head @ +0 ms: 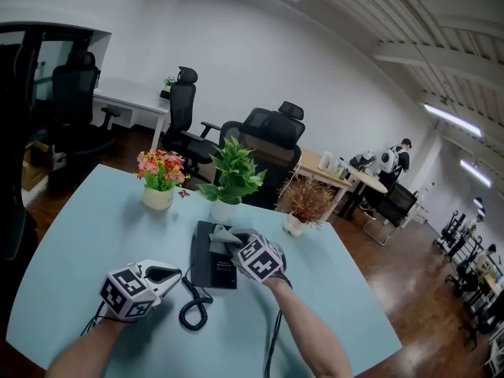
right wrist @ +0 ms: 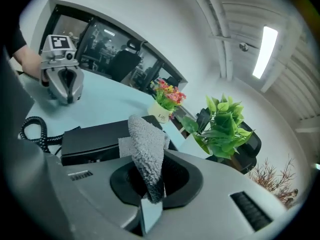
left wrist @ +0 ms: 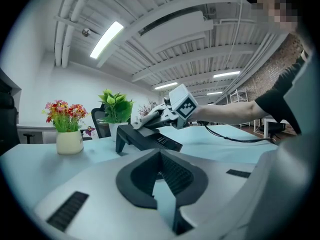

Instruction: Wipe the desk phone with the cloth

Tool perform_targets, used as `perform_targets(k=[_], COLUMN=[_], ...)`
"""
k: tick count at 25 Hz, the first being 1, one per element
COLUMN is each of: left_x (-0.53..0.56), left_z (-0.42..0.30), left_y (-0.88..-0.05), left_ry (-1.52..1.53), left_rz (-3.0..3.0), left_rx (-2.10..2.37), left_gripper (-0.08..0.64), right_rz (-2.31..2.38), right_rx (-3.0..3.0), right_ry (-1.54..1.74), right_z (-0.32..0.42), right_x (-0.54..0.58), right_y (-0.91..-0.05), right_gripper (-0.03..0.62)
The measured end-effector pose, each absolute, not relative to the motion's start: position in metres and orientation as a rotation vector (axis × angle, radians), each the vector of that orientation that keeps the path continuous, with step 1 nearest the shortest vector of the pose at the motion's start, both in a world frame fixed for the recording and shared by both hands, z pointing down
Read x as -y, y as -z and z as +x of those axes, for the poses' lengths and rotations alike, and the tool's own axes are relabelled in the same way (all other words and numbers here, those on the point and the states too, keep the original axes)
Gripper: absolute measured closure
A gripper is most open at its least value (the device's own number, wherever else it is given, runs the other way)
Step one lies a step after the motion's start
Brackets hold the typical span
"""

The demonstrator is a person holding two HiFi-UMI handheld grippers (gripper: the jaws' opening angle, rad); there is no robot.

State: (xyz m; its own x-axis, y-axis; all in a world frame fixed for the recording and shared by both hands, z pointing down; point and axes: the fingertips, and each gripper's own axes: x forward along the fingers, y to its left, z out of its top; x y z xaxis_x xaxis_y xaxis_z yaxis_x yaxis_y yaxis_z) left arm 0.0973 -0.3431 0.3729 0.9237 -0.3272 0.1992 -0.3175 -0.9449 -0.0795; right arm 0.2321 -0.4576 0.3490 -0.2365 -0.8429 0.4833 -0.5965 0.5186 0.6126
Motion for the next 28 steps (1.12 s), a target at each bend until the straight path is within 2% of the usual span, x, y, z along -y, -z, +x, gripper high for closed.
perform_targets(k=[12,20,28], left_x=[0.343,0.342,0.331], left_z=[0.105,0.105,0.104], left_y=[-0.376,-0.376,-0.375], left_ry=[0.323,0.312,0.291], left_rz=[-3.022,-3.015,-3.016], left_rx=[-0.506,-0.49,-0.437], left_gripper=[0.563,0.563,0.563], right_rz=[0.776,1.324,1.346], right_rx=[1.897,2.038,1.936], right_ry=[0.391,0.396,0.367], right_z=[0.209,0.248,0.26], right_x=[0.342,0.45,0.489], right_y=[-0.411,-0.308,-0.336], right_gripper=[0.6,0.599,0.598])
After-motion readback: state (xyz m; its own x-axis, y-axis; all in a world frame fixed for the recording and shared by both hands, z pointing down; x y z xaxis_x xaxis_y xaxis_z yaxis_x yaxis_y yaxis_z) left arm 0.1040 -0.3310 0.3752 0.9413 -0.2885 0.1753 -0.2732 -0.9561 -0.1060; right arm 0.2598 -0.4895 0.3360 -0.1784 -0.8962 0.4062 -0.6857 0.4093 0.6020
